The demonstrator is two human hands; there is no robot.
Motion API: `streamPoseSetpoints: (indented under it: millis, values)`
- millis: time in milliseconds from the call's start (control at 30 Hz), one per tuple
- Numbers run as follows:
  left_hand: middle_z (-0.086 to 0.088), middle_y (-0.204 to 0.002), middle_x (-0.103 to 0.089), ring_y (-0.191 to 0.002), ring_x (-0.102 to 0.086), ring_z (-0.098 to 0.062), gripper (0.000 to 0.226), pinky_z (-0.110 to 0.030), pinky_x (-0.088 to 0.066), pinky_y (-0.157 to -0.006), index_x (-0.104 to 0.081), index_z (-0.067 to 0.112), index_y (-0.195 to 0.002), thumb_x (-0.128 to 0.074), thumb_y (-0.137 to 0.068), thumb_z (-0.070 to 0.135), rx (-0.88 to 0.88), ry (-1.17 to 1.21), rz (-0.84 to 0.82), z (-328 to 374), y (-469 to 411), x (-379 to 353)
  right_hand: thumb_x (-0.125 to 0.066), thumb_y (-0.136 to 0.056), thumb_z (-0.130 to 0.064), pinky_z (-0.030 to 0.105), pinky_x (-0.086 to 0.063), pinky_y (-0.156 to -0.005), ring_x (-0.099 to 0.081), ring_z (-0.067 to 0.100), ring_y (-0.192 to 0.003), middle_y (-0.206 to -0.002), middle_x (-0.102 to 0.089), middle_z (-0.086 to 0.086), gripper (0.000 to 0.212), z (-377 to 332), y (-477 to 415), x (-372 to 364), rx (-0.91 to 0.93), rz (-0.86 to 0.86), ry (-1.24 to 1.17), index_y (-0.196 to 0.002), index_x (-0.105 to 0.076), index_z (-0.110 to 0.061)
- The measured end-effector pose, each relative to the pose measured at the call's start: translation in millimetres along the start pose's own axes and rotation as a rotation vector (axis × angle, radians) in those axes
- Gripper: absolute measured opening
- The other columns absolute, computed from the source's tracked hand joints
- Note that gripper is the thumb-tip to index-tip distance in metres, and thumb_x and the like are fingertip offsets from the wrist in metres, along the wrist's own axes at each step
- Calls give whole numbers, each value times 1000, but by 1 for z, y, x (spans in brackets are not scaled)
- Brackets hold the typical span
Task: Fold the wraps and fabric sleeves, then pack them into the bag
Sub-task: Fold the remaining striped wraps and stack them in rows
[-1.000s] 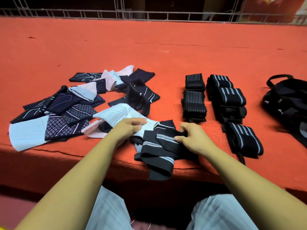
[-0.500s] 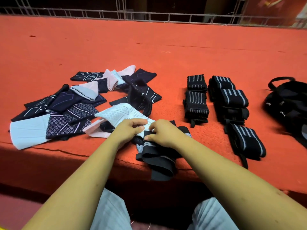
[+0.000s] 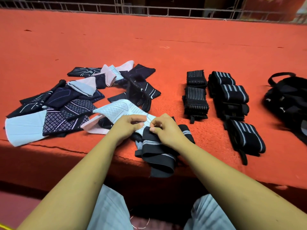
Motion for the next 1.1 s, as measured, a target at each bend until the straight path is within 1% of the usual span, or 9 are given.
streamPoseSetpoints:
  millis: [200, 400, 567, 667, 833, 900, 967, 1033, 1100]
  values:
    - [7, -123, -66, -92, -59, 20, 23, 1, -39, -85, -73, 9, -112, -66, -91, 3, -43, -64, -12, 1, 1, -3, -64, -88, -3, 14, -32, -79, -45, 6, -83, -90, -46, -6, 23, 2, 11, -1, 90, -34, -110, -77, -59, -23]
    - [5, -117, -67, -101, -62, -3, 22, -3, -42, -90, -72, 9, -110, -65, -91, 0, -42, -100, 12, 6, 1, -3, -56, -85, -12, 26, -37, -80, -48, 7, -82, -82, -53, -12, 15, -3, 25, 9, 202, -27, -161, -82, -53, -26]
    - [5, -115, -69, -103, -61, -3, 23, -1, -40, -91, -72, 13, -112, -64, -92, 3, -12, -110, 29, 8, 3, -4, -57, -89, -9, 17, -37, -62, -43, -1, -64, -71, -51, -12, 15, 0, 44, 55, 172, 90, -353, -83, -57, -23]
    - [7, -117, -68, -103, -60, -2, 24, 4, -36, -84, -72, 15, -113, -63, -93, 5, -15, -147, 53, 14, 9, -4, -62, -87, -18, 26, -38, -60, -43, 12, -62, -66, -51, -1, 14, 3, 48, 78, 108, 135, -358, -79, -62, -30]
    - [9, -110, -70, -107, -62, -9, 19, -27, -44, -99, -72, 26, -107, -64, -91, 19, -39, -24, 145, 44, 26, -10, -60, -94, -6, 25, -27, -51, -37, 17, -59, -73, -50, 12, 17, -2, 55, 101, 16, 48, -712, -84, -61, -19]
    - [16, -103, -70, -100, -62, 4, 17, -19, -45, -92, -73, 28, -106, -64, -92, 31, -141, 47, 142, 74, 36, -18, -64, -89, -10, 30, -31, -54, -38, 21, -66, -86, -53, 19, 7, -10, 54, 106, 20, -10, -848, -87, -60, -15]
    - [18, -98, -71, -92, -61, 13, 21, -12, -44, -90, -74, 28, -107, -55, -100, 33, -162, 109, -16, 97, 42, -39, -58, -91, -8, 27, -44, -60, -49, 21, -69, -91, -59, 18, 3, -17, 52, 108, -2, -29, -972, -89, -57, -9]
    - [9, -108, -73, -106, -65, -5, 27, -36, -44, -109, -75, 27, -109, -54, -100, 41, -73, 250, -203, 107, 47, -61, -52, -97, -2, 25, -52, -66, -54, 18, -69, -89, -62, 14, 10, -23, 51, 112, -2, 17, -984, -89, -56, -7]
    - [-2, -118, -66, -113, -59, -20, 43, -54, -38, -111, -66, 19, -118, -58, -93, 53, -112, 340, -241, 111, 53, -70, -51, -98, 0, 26, -55, -67, -56, 15, -65, -84, -57, 14, 13, -25, 51, 115, 5, 81, -909, -89, -55, -7]
Point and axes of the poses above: each hand's wrist, its own y-axis away from the middle knuckle, its own x-axis out of the back of the hand, z = x × y, the point moved 6 cm from there along -y, towards the middle knuckle
